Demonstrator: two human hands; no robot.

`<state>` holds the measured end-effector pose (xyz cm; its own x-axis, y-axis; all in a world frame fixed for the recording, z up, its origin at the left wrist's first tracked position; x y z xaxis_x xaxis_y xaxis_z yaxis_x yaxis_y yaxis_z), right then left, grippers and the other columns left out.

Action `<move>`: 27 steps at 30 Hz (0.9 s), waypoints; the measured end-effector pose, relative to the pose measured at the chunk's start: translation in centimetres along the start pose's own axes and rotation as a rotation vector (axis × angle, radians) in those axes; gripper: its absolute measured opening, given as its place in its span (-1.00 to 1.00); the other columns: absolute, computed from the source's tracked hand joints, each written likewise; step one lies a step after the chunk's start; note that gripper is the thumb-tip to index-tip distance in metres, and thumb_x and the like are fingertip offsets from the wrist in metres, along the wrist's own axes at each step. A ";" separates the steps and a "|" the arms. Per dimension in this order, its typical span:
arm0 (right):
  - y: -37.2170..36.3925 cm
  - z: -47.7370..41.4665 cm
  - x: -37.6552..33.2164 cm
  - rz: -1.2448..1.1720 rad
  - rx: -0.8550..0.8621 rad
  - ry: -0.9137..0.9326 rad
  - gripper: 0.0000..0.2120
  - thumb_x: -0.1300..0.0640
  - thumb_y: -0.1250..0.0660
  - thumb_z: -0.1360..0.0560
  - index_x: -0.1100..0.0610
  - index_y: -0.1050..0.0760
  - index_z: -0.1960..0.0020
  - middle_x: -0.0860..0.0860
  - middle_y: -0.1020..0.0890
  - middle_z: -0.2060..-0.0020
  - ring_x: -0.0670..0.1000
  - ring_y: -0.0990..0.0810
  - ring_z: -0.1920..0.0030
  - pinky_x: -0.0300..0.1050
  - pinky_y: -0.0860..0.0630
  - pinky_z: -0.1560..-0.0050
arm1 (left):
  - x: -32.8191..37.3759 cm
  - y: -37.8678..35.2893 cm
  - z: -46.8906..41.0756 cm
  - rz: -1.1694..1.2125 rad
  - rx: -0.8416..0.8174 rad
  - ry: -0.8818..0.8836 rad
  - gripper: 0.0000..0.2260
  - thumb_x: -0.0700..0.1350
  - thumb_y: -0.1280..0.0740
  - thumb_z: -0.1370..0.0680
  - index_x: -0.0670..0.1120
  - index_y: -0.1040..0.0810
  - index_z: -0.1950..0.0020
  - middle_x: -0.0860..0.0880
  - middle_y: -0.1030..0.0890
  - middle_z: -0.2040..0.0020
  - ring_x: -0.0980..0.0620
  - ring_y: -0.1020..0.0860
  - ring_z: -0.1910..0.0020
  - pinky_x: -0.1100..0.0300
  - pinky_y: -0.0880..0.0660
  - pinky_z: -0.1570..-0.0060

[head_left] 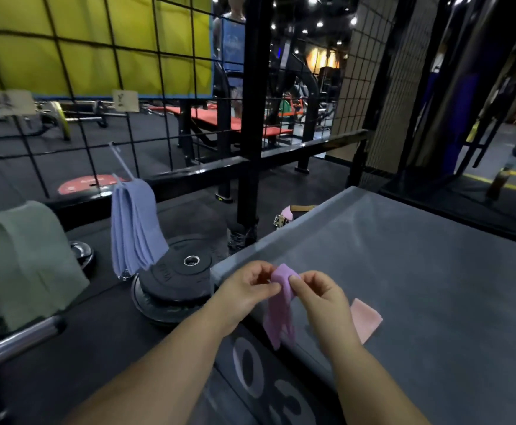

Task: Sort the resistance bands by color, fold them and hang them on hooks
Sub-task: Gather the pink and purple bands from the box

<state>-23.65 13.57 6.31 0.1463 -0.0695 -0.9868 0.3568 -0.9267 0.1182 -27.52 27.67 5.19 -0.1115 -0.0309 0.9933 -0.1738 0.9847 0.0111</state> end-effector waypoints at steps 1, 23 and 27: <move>-0.8 0.1 -0.5 -0.031 -0.015 0.013 -0.80 0.14 -0.37 -0.54 0.16 -0.49 0.24 -0.04 -0.53 0.39 -0.13 -0.45 0.35 -0.30 -0.37 0.32 | 0.5 0.6 0.5 0.027 0.006 -0.008 -0.84 -0.13 -0.41 -0.44 -0.12 -0.56 0.01 0.03 -0.64 0.15 0.11 -0.57 0.10 0.26 -0.47 0.01; -27.0 6.0 -10.4 -0.441 -0.722 -0.112 -0.41 -0.20 -0.58 -0.26 0.25 -0.36 0.19 0.24 -0.41 0.17 0.22 -0.37 0.13 0.19 -0.47 0.14 | 12.4 21.2 17.3 -0.047 0.580 -0.245 -0.85 -0.32 -0.26 -0.59 -0.10 -0.43 0.11 0.05 -0.46 0.30 0.19 -0.40 0.31 0.36 -0.35 0.30; -31.7 8.4 -12.8 -0.518 -0.897 -0.127 -0.49 -0.06 -0.61 -0.22 0.16 -0.37 0.12 0.11 -0.50 0.31 0.00 -0.48 0.31 -0.23 -0.44 0.31 | 12.9 24.3 21.6 0.006 0.604 -0.194 -0.88 -0.16 -0.34 -0.51 0.06 -0.55 0.17 -0.02 -0.51 0.21 0.06 -0.46 0.19 0.20 -0.39 0.15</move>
<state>-44.64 40.75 14.27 -0.2997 0.1723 -0.9384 0.9101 -0.2435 -0.3354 -54.28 47.46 15.80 -0.2798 -0.1124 0.9535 -0.6881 0.7161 -0.1175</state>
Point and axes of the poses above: each hand's wrist, its own z-axis away from the middle knuckle, its own y-axis out of the back of the hand, x = y × z, the point moved 9 cm from there along -z, towards the middle knuckle
